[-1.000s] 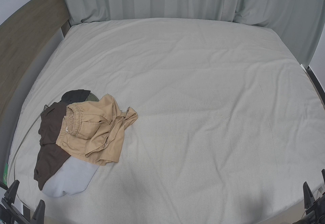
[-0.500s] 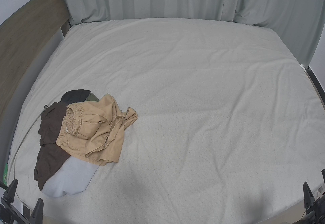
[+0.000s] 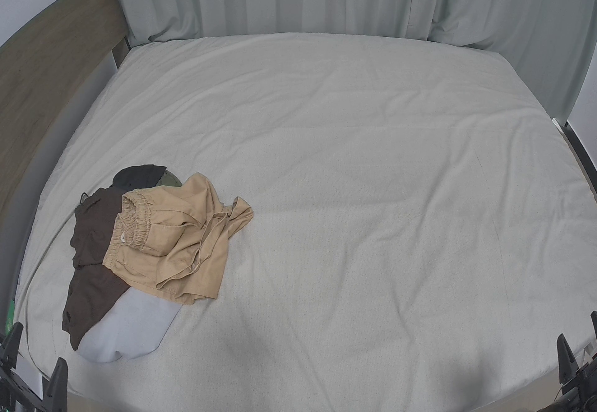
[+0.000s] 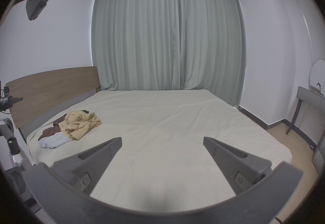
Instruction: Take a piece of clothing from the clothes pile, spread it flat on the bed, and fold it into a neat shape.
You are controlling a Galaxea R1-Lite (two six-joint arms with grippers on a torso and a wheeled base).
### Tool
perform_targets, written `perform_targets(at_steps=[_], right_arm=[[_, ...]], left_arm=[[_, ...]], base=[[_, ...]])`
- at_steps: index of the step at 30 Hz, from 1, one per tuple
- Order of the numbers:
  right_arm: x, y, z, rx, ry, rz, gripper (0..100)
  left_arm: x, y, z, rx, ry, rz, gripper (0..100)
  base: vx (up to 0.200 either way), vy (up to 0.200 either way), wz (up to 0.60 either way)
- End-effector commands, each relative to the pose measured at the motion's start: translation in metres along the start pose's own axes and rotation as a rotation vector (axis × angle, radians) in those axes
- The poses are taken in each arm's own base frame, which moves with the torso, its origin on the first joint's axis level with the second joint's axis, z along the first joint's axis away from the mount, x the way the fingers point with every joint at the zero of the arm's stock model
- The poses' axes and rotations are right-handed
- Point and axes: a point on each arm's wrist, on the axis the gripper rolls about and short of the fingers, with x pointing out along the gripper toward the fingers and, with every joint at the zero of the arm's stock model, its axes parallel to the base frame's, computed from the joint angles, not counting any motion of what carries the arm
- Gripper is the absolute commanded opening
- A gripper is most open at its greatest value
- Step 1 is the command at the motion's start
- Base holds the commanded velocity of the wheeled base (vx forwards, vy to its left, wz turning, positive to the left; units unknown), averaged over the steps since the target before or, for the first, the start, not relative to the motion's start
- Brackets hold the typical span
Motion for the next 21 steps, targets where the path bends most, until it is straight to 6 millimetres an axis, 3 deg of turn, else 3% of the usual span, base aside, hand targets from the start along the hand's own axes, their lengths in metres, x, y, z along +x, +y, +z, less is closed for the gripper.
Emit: perform_targets(at_steps=[1, 21], right_arm=[[0.000, 0.000, -0.005, 0.000, 0.001, 0.002, 100], [0.000, 0.000, -0.005, 0.000, 0.001, 0.002, 100]], left_arm=[[0.002, 0.000, 0.004, -0.001, 0.012, -0.001, 100], [0.014, 0.001, 0.025, -0.050, 0.074, -0.013, 100]], base=[[0.000, 0.000, 0.00], [0.000, 0.000, 0.00]])
